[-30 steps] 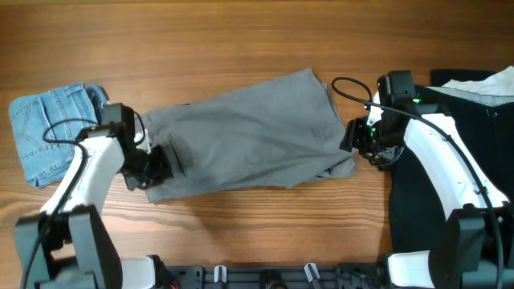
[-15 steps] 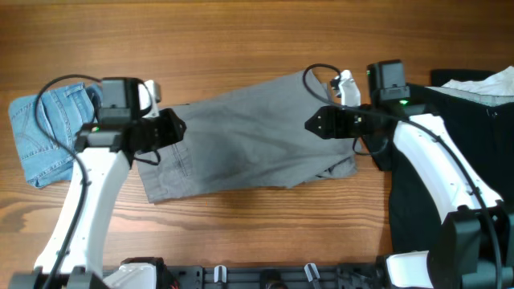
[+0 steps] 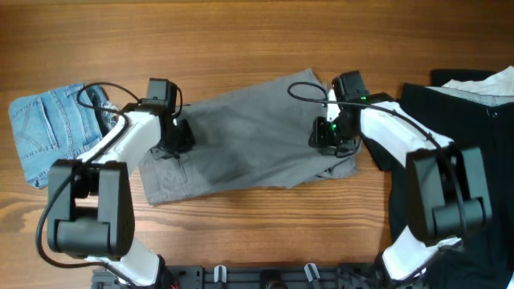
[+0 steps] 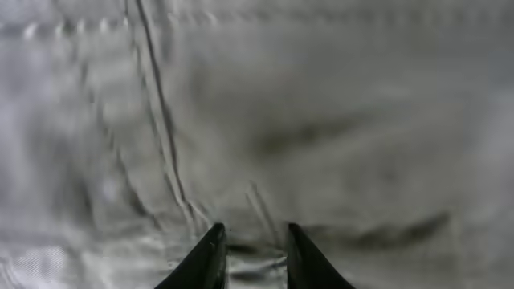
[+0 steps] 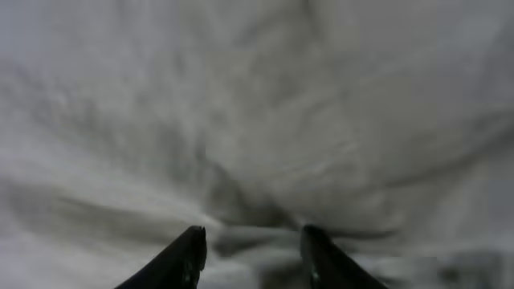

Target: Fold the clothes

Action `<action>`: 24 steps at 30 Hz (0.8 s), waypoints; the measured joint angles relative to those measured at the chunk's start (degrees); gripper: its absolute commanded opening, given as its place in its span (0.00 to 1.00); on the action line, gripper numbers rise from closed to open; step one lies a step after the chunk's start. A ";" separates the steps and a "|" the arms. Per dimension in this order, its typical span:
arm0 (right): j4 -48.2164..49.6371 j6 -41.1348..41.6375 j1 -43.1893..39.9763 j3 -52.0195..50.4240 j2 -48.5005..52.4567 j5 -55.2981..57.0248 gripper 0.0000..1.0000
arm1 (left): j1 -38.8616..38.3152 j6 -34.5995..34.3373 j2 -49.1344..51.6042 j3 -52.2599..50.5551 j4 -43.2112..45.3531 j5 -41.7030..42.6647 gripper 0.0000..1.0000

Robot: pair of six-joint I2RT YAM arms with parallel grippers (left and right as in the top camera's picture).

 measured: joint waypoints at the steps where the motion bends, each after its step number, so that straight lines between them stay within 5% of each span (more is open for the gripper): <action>1: -1.07 1.14 -0.52 0.52 0.07 0.70 0.44 | 0.20 0.44 0.07 0.13 -0.07 -0.26 0.26; 14: -8.98 1.16 -10.27 1.27 0.28 -0.09 0.47 | 14.40 4.50 -3.48 0.20 -4.20 5.64 0.41; 22: -12.59 -1.84 -10.54 1.07 -1.57 0.31 0.48 | 14.49 5.66 -18.05 0.07 -4.83 13.38 0.49; 24: -12.87 -3.02 -10.64 0.90 -4.98 -0.55 0.50 | 14.49 5.68 -22.14 0.07 -5.09 14.56 0.64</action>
